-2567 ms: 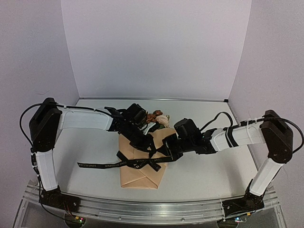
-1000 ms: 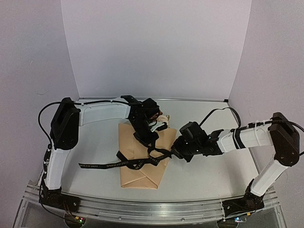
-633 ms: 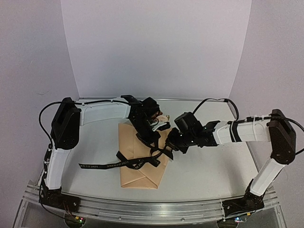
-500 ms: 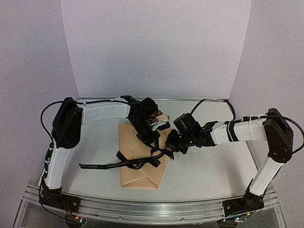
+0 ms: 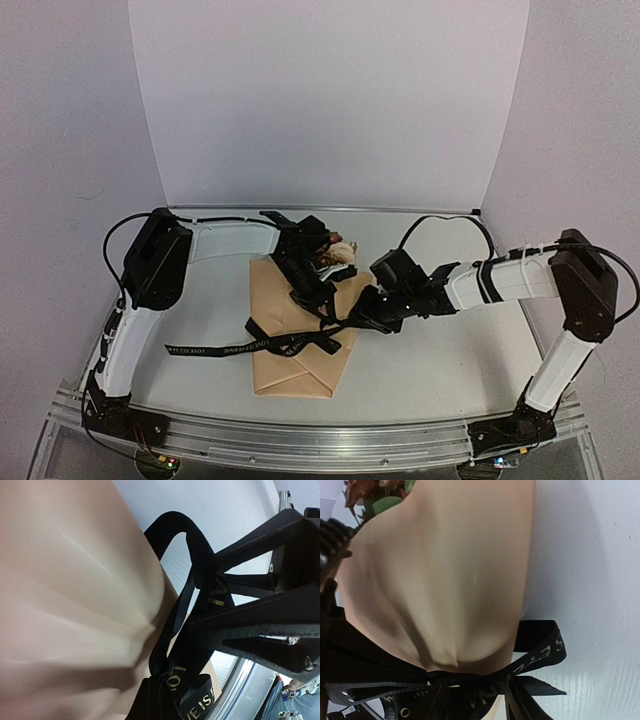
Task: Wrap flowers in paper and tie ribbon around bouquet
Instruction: Cross the ribbon over the folded bouquet.
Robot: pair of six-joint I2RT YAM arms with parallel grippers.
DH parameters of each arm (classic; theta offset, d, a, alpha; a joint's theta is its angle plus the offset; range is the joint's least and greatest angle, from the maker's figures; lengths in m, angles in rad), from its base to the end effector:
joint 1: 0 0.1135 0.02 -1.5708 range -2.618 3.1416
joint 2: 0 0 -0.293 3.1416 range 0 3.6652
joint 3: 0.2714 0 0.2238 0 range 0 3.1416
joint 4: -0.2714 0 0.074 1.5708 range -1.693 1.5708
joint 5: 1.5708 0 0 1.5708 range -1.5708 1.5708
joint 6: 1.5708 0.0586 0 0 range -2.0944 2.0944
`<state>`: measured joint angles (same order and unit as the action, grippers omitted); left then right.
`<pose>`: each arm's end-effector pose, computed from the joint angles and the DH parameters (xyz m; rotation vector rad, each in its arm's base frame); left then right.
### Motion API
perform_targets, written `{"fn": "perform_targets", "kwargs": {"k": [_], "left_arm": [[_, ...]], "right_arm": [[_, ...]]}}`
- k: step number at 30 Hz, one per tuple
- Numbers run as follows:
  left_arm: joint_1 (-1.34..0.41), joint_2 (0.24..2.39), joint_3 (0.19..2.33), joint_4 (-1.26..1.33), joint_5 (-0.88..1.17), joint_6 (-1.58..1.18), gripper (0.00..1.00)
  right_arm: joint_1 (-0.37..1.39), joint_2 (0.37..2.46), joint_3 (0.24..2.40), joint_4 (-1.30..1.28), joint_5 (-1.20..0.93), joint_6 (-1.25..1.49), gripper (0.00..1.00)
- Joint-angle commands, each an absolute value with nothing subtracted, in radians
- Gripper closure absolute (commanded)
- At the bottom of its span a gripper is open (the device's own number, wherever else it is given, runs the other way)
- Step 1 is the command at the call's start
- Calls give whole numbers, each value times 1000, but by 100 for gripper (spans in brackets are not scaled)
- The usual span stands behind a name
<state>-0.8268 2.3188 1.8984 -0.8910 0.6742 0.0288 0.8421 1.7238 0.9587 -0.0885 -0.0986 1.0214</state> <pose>0.2923 -0.3716 0.1793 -1.3293 -2.5945 1.0881 0.2279 0.2640 0.1973 0.1888 2.6481 0.8766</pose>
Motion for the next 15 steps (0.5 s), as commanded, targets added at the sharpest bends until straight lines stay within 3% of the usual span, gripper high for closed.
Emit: {"fn": "perform_targets", "kwargs": {"k": [1, 7, 15], "left_arm": [[-830, 2319, 1957, -869, 697, 35, 100], [-829, 2323, 1959, -868, 689, 33, 100], [-828, 2330, 1974, -878, 689, 37, 100]], "right_arm": [[840, 1619, 908, -126, -77, 971, 47], [839, 1526, 845, -183, -17, 960, 34], [838, 1526, 747, -69, -14, 864, 42]]}}
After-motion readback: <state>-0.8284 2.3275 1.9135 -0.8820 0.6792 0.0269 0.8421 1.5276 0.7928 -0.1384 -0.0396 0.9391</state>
